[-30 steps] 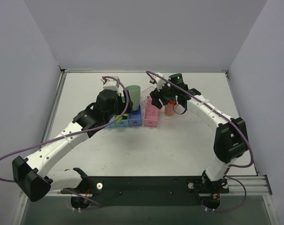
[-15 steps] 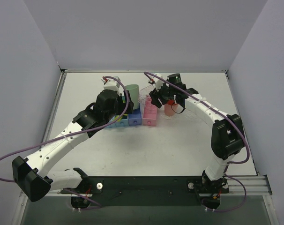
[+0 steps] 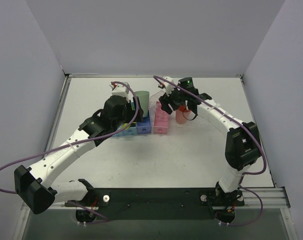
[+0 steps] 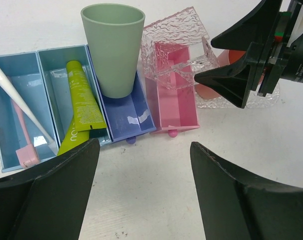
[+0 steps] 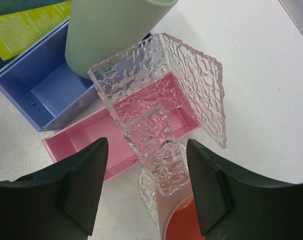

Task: Prepare toiletry sets of a toothbrush and toothpaste on the tray

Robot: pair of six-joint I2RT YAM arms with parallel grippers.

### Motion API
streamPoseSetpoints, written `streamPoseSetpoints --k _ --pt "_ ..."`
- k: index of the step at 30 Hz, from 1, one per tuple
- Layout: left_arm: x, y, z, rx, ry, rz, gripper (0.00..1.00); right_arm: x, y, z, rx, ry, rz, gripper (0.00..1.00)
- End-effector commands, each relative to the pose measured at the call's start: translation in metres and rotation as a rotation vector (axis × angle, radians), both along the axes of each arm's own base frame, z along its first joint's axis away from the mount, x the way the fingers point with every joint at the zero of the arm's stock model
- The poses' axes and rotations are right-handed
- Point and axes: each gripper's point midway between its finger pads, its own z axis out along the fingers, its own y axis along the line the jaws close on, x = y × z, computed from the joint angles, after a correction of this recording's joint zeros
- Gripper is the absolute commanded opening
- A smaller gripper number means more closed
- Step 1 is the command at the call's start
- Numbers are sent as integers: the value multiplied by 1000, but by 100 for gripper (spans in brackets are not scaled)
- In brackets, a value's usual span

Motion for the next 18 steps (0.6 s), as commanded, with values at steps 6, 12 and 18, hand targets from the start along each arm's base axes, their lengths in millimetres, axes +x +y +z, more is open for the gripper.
streamPoseSetpoints --k 6,12,18 --pt "8 -5 19 -42 -50 -2 84 14 11 37 36 -112 15 60" --pt "9 -6 20 -39 -52 -7 84 17 13 24 23 -97 22 60" --pt "8 -6 20 -39 -52 -7 83 19 14 13 15 -84 26 56"
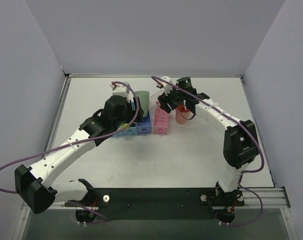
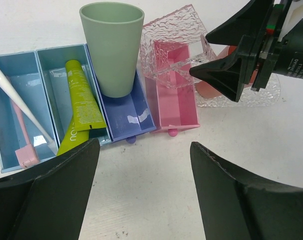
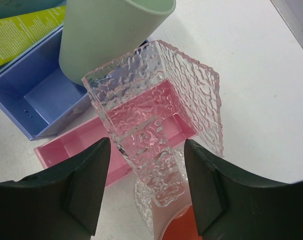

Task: Prepare toiletry sets of a toothbrush and toothpaste on the tray

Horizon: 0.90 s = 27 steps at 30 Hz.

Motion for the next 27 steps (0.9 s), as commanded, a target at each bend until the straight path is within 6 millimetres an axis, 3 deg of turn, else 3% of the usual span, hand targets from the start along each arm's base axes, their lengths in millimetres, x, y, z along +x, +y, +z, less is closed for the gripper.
streamPoseSetpoints --k 1,13,27 --pt "8 -5 22 -44 -57 -2 83 11 9 9 16 -50 28 55" --pt "6 -3 21 -43 -54 0 84 14 10 6 25 -51 13 37" --pt "4 -1 21 -49 -57 1 84 14 12 21 60 -55 -5 14"
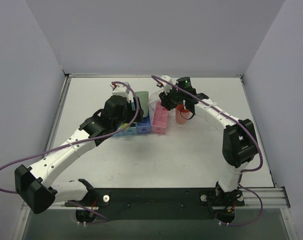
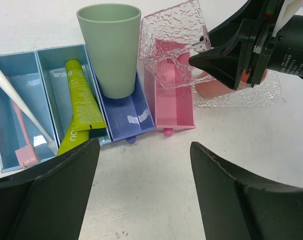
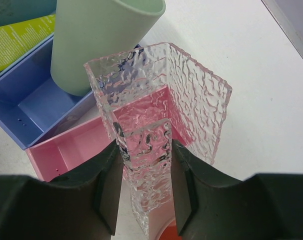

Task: Prepare toiletry sets of a toothbrush and toothpaste on the tray

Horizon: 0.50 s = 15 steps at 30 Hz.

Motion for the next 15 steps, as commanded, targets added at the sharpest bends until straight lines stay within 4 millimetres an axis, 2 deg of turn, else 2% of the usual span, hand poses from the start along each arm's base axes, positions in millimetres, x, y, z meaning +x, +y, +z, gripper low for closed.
streamPoseSetpoints --k 1,7,15 --pt "4 -2 22 -49 -59 -1 83 6 9 31 53 -53 10 10" --pt "2 -11 23 -44 -85 -74 84 7 9 53 82 -81 6 0" --pt "4 -23 36 -27 -155 -185 84 3 12 77 136 -103 17 0"
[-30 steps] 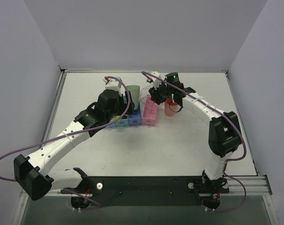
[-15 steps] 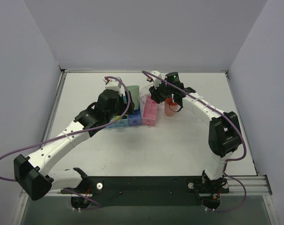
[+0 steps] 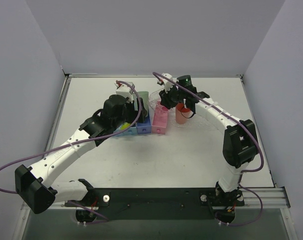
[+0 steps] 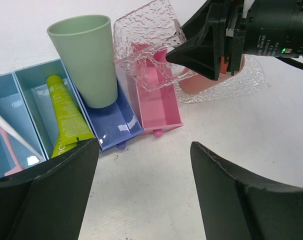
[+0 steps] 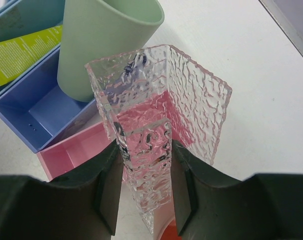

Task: Prepare toiletry sets of a toothbrush and toothpaste on the tray

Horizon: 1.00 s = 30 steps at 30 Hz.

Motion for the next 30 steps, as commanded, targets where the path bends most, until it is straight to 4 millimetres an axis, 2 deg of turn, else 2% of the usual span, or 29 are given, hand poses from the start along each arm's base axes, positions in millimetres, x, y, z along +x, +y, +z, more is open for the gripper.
streamPoseSetpoints --k 1,8,10,11,13,14,15,17,22,26,30 --pt "6 -10 31 -42 -115 -88 84 3 10 73 116 -126 32 0" --pt "11 -27 42 -39 -173 -276 87 -10 13 97 176 -111 70 0" --pt "16 -26 48 -25 -197 -312 88 -15 15 107 200 -110 93 0" --pt "13 -33 46 -35 -189 -372 88 -24 13 101 186 -62 98 0" --pt "17 -32 51 -39 -199 -410 88 -34 13 107 200 -42 117 0" --pt "15 -37 45 -43 -175 -454 88 -39 12 106 199 -25 120 0" --pt "17 -38 51 -41 -187 -473 89 -44 12 104 201 -13 129 0" --pt "17 -40 47 -23 -173 -497 89 -55 10 107 201 3 138 0" --pt "13 -47 66 -49 -225 -555 89 -78 5 110 200 47 168 0" --pt "9 -61 60 -75 -169 -630 89 -95 4 106 191 103 195 0" --pt "7 -67 55 -90 -137 -666 88 -104 2 106 187 123 212 0"
